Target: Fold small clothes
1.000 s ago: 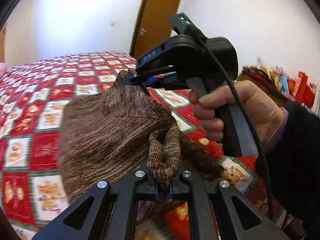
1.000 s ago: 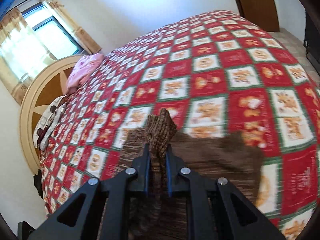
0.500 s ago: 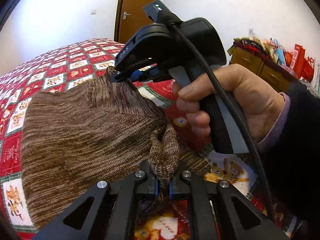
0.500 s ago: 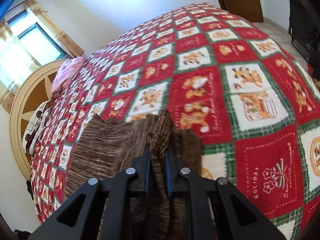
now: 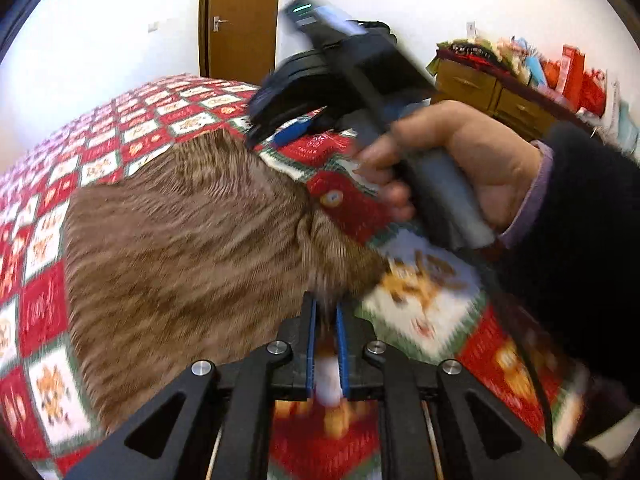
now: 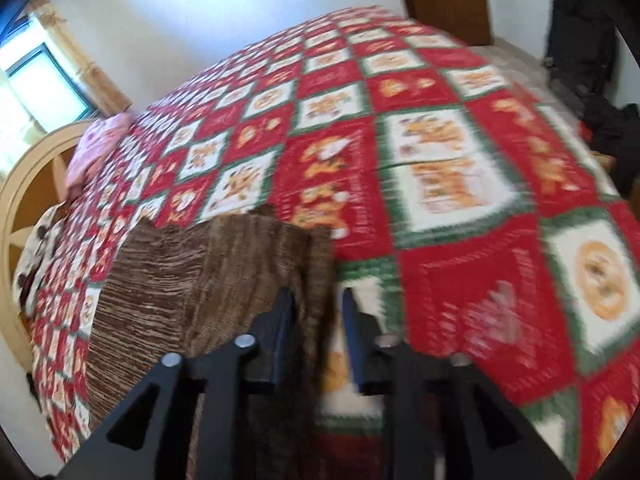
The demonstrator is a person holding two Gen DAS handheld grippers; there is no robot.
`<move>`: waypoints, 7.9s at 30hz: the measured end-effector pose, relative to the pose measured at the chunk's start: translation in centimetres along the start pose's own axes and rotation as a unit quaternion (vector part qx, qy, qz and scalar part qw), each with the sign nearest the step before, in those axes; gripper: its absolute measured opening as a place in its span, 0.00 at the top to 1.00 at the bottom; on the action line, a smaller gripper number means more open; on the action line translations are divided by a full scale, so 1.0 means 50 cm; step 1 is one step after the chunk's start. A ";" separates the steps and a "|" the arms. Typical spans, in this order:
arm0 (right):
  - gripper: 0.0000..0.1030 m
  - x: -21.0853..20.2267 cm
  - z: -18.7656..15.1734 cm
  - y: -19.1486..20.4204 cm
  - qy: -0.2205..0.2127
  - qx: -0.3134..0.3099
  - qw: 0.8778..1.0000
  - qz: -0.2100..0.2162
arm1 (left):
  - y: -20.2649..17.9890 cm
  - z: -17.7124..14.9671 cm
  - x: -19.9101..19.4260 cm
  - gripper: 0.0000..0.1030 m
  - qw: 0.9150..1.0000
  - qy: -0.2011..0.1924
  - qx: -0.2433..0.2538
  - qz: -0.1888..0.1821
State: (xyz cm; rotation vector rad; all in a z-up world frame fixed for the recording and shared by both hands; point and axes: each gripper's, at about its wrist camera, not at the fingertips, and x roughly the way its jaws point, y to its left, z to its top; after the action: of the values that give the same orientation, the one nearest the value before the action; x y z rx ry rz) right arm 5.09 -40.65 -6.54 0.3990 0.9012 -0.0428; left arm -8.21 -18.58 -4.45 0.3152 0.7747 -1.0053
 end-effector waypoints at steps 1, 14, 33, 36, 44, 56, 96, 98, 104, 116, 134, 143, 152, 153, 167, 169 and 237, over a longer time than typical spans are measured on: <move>0.68 -0.032 -0.007 0.002 -0.020 -0.001 1.000 -0.016 | 0.019 -0.012 -0.022 0.91 1.000 -0.004 -0.013 -0.012; 0.59 -0.206 -0.238 0.173 -0.059 -0.120 0.990 -0.044 | 0.195 -0.026 -0.072 0.91 0.985 -0.034 -0.133 0.109; 0.84 -0.181 -0.288 0.192 -0.003 -0.139 0.987 -0.086 | 0.199 -0.034 -0.075 0.91 0.958 0.007 -0.115 0.263; 0.84 -0.207 -0.262 0.209 -0.049 -0.142 0.985 -0.082 | 0.215 -0.014 -0.083 0.91 0.957 -0.004 -0.113 0.268; 0.84 -0.114 -0.165 0.220 -0.054 -0.118 0.988 -0.083 | 0.293 0.025 -0.047 0.91 0.943 0.004 -0.161 0.290; 0.81 -0.105 -0.112 0.174 -0.055 -0.080 0.993 -0.070 | 0.349 0.011 -0.016 0.91 0.933 0.031 -0.198 0.299; 0.49 -0.018 -0.120 0.211 -0.018 -0.163 0.976 -0.142 | 0.358 -0.020 -0.004 0.71 0.911 0.057 -0.206 0.353; 0.48 -0.010 -0.149 0.190 -0.002 -0.150 0.978 -0.146 | 0.351 -0.025 -0.013 0.70 0.913 0.059 -0.199 0.351; 0.40 -0.057 -0.185 0.152 -0.013 -0.088 0.988 -0.127 | 0.337 -0.040 -0.031 0.70 0.921 0.059 -0.201 0.330; 0.48 -0.114 -0.294 0.168 -0.002 -0.126 0.979 -0.160 | 0.273 -0.099 -0.033 0.70 0.931 0.066 -0.147 0.326; 0.32 -0.209 -0.246 0.232 -0.071 -0.073 0.989 -0.104 | 0.301 -0.077 -0.123 0.69 0.933 0.019 -0.189 0.307; 0.19 -0.210 -0.227 0.225 -0.094 -0.049 0.991 -0.082 | 0.354 -0.084 -0.107 0.43 0.934 0.045 -0.293 0.198; 0.19 -0.199 -0.222 0.159 -0.081 -0.003 0.993 -0.089 | 0.363 -0.070 -0.102 0.40 0.935 0.037 -0.327 0.134; 0.19 -0.199 -0.218 0.150 -0.082 0.004 0.993 -0.086 | 0.368 -0.066 -0.102 0.34 0.935 0.034 -0.328 0.130; 0.19 -0.146 -0.123 0.159 -0.097 -0.019 0.991 -0.086 | 0.403 0.030 -0.033 0.26 0.940 0.028 -0.271 0.207; 0.19 -0.136 -0.114 0.163 -0.103 -0.032 0.989 -0.098 | 0.403 0.036 -0.024 0.26 0.940 0.026 -0.254 0.225; 0.70 0.050 -0.095 0.156 -0.062 -0.097 0.991 -0.060 | 0.424 0.014 0.067 0.49 0.938 -0.039 -0.284 0.197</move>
State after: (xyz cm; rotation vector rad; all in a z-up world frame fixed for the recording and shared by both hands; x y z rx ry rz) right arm 4.63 -31.42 -8.63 0.1581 0.7976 -0.0893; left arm 11.07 -10.11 -8.55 -0.0734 0.8523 -0.3856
